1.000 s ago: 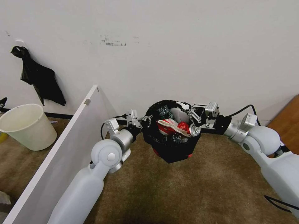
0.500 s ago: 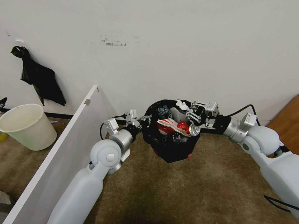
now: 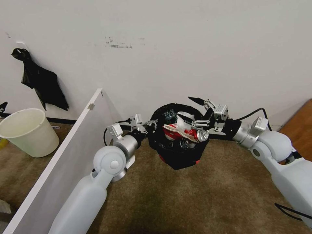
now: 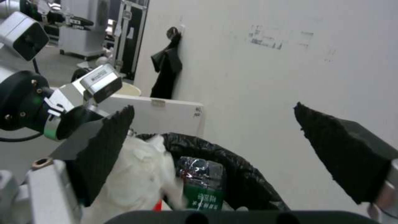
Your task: Pick up the trash bin, then pick up the garbage from the floor and place it into the trash bin.
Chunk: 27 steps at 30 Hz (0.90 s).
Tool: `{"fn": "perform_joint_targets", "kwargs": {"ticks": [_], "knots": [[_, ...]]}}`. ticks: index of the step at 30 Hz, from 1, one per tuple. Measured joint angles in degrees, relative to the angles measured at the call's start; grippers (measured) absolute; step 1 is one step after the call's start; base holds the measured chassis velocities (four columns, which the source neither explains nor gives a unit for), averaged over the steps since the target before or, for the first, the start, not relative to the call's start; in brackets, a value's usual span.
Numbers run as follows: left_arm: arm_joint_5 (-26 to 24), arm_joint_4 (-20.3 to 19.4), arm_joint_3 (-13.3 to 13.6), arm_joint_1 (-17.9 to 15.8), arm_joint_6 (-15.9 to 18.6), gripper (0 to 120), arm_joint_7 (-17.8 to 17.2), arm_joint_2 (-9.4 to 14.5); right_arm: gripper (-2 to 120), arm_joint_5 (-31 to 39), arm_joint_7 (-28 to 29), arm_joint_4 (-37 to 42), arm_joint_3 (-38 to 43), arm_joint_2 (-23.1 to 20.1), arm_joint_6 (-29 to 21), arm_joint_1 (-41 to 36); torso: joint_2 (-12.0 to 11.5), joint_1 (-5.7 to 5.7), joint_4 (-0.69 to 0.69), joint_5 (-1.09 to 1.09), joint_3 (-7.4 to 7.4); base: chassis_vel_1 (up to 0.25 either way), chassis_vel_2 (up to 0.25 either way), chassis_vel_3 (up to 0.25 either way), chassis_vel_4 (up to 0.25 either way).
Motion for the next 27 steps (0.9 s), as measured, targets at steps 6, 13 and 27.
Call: {"fn": "perform_joint_targets", "kwargs": {"ticks": [6,13,27], "knots": [[0.1,0.0,-0.2,0.3,0.0,3,0.0,-0.1,100,0.1,0.7,0.2,0.2,0.1,0.0,-0.1,0.0,0.0,0.0,0.0,0.0,0.0,0.0,0.0,0.0],[0.1,-0.3,-0.4,0.7,0.0,3,0.0,-0.1,100,1.2,1.8,1.1,1.6,-0.2,-0.2,0.4,0.0,0.0,0.0,0.0,0.0,0.0,0.0,0.0,0.0],[0.0,-0.5,-1.1,0.8,0.1,3,-0.1,0.2,100,6.0,8.6,4.1,8.6,-3.1,-1.2,-0.3,0.0,0.0,0.0,0.0,0.0,0.0,0.0,0.0,0.0]]}}
